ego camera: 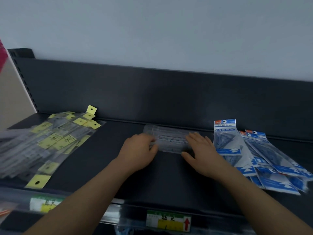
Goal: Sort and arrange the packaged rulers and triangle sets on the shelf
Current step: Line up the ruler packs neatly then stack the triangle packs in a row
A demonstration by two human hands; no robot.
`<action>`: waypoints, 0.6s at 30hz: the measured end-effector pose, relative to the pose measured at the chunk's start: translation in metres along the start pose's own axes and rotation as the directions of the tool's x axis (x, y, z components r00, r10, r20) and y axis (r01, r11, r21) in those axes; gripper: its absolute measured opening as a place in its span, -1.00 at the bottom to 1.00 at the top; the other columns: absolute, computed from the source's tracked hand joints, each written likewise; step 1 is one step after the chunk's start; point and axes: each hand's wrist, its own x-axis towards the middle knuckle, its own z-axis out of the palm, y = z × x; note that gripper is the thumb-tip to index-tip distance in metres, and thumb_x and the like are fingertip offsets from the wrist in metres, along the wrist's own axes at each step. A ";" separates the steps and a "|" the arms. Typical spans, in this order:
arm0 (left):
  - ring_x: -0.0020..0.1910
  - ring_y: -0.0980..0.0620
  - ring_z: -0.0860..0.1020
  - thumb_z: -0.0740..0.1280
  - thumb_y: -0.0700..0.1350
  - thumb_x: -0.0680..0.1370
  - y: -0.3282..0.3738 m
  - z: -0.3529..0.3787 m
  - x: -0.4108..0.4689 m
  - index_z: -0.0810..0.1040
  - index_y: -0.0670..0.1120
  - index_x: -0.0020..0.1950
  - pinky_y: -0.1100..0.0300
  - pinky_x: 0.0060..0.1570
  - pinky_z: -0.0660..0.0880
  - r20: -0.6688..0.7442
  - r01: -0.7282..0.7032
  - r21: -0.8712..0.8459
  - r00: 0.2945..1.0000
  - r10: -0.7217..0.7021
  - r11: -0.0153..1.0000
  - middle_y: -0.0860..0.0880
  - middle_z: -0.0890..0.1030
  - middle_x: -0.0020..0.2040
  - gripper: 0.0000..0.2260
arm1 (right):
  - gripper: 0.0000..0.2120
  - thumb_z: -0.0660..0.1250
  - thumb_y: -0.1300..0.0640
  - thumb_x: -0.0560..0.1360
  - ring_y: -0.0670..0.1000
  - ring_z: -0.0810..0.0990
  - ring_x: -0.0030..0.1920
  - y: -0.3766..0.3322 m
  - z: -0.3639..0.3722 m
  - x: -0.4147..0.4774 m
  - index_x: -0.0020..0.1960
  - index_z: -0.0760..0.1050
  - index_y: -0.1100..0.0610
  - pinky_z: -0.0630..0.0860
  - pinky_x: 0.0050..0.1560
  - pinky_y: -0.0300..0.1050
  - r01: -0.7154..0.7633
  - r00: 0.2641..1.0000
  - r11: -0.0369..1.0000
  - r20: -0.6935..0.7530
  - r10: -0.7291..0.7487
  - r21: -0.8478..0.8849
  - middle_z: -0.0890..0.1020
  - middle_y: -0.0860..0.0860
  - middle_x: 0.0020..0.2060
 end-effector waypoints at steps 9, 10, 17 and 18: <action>0.04 0.12 0.52 0.20 0.13 0.58 -0.049 -0.040 -0.037 0.53 0.09 0.21 0.15 0.04 0.51 -0.141 0.076 -0.090 0.986 -0.088 0.993 0.11 0.59 0.07 -0.72 | -0.42 0.12 -0.17 0.59 -0.01 -0.08 0.55 -0.082 -0.005 0.023 0.53 0.11 0.02 -0.18 0.53 0.03 0.094 0.994 0.995 0.060 -0.097 0.037 0.06 0.00 0.55; 0.05 0.12 0.53 0.19 0.14 0.58 -0.060 -0.047 -0.041 0.53 0.08 0.22 0.15 0.05 0.51 -0.156 0.091 -0.086 0.982 -0.104 0.992 0.11 0.59 0.08 -0.72 | -0.41 0.12 -0.17 0.59 -0.02 -0.08 0.55 -0.096 -0.004 0.028 0.54 0.11 0.02 -0.19 0.53 0.02 0.107 0.992 0.993 0.063 -0.110 0.045 0.05 -0.01 0.55; 0.13 -0.01 0.53 0.25 0.07 0.57 -0.173 -0.104 -0.061 0.55 0.02 0.24 0.16 0.10 0.43 -0.215 0.270 0.089 0.945 -0.246 0.959 0.01 0.60 0.17 -0.70 | -0.43 0.12 -0.18 0.59 -0.04 -0.05 0.55 -0.200 0.006 0.064 0.53 0.15 0.00 -0.17 0.54 0.03 0.126 0.987 0.981 0.080 -0.139 0.148 0.08 -0.03 0.55; 0.17 -0.05 0.50 0.25 0.08 0.56 -0.191 -0.111 -0.060 0.54 0.00 0.26 0.13 0.12 0.41 -0.195 0.315 0.159 0.939 -0.283 0.936 -0.03 0.57 0.20 -0.68 | -0.45 0.12 -0.17 0.59 -0.04 -0.03 0.54 -0.215 0.006 0.070 0.52 0.16 0.00 -0.15 0.54 0.03 0.125 0.987 0.978 0.082 -0.140 0.168 0.09 -0.02 0.55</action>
